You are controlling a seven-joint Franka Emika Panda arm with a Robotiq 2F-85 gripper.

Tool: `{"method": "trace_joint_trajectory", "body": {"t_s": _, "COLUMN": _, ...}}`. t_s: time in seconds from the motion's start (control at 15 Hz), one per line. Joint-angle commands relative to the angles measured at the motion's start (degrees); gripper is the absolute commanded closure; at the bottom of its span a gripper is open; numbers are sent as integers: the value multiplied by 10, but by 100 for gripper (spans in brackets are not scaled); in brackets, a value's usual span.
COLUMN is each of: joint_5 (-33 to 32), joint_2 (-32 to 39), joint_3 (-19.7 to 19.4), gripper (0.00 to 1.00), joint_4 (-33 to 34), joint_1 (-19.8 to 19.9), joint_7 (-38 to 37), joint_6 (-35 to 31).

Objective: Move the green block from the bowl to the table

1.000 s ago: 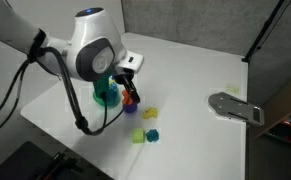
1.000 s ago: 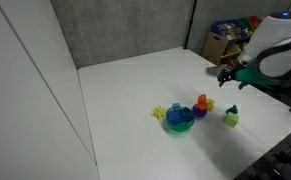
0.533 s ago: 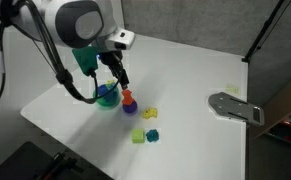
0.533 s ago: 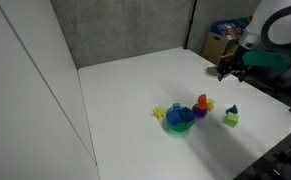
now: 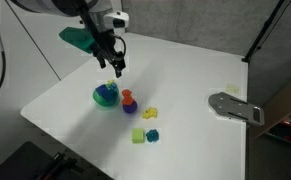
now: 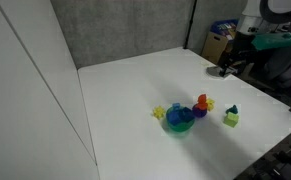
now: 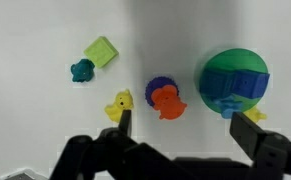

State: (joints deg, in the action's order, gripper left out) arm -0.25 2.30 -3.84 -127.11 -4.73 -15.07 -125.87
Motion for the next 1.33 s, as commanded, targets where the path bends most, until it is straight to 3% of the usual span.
{"method": "trace_joint_trajectory", "body": {"t_s": 0.0, "joint_5": 8, "joint_2": -38, "joint_3": 24, "gripper": 0, "joint_4": 7, "joint_1": 12, "joint_7": 55, "joint_6": 49}}
{"method": "trace_joint_trajectory", "body": {"t_s": 0.8, "joint_5": 19, "joint_2": -192, "joint_3": 31, "gripper": 0, "joint_4": 8, "joint_1": 24, "joint_7": 63, "joint_6": 166}}
{"method": "trace_joint_trajectory", "body": {"t_s": 1.27, "joint_5": 17, "joint_2": -206, "joint_3": 38, "gripper": 0, "joint_4": 5, "joint_1": 33, "joint_7": 60, "joint_6": 168}}
